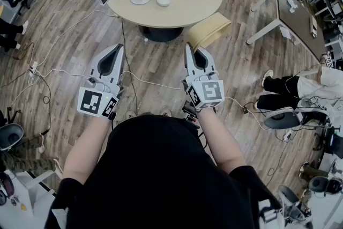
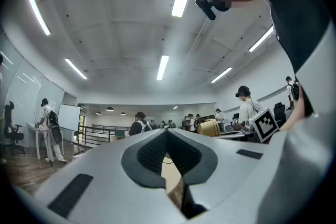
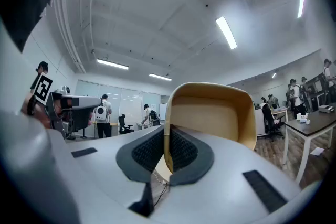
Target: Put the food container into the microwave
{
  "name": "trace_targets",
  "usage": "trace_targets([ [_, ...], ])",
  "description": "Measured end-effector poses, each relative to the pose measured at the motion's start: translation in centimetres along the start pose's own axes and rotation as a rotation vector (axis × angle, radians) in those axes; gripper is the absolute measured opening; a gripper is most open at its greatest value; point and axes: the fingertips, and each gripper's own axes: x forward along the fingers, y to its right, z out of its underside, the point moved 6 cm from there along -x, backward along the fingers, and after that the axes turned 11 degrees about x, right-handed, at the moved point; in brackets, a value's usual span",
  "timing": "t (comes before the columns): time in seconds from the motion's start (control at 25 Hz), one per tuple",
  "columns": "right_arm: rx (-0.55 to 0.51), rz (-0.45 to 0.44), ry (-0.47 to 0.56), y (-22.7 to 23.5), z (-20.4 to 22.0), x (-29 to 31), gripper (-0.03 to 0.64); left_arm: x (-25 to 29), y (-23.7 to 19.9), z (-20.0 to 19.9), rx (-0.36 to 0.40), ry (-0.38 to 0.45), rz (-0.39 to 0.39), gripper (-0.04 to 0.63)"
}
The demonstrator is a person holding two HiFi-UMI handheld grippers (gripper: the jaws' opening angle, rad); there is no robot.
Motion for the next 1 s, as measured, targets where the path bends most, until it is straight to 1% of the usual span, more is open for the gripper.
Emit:
trace_targets([
  [0.16, -0.007, -0.015, 0.007, 0.1, 0.0, -0.3, 0.025, 0.3, 0.7, 0.3, 0.003, -0.014, 0.014, 0.018],
  [0.48, 0.006, -0.038, -0.002, 1.1, 0.6, -0.3, 0.025, 1.4, 1.2, 0.7, 0.017, -0.054, 0.014, 0.018],
  [0.56, 0.008, -0.063, 0.0, 1.5, 1.1, -0.3, 0.025, 1.8, 1.5, 1.0, 0.02, -0.072, 0.009, 0.018],
  [0.72, -0.029, -0.13, 0.006, 2.0, 1.7, 0.1, 0.027, 2.8, 2.2, 1.3, 0.036, -0.099, -0.005, 0.018],
  [0.8, -0.022, -0.154, 0.0, 2.2, 2.2, 0.4, 0.028, 2.9, 2.7, 1.5, 0.039, -0.108, -0.013, 0.018],
  [1.0, -0.027, -0.175, -0.005, 2.1, 2.5, 1.7, 0.028, 3.1, 2.3, 2.1, 0.031, -0.12, -0.019, 0.018],
])
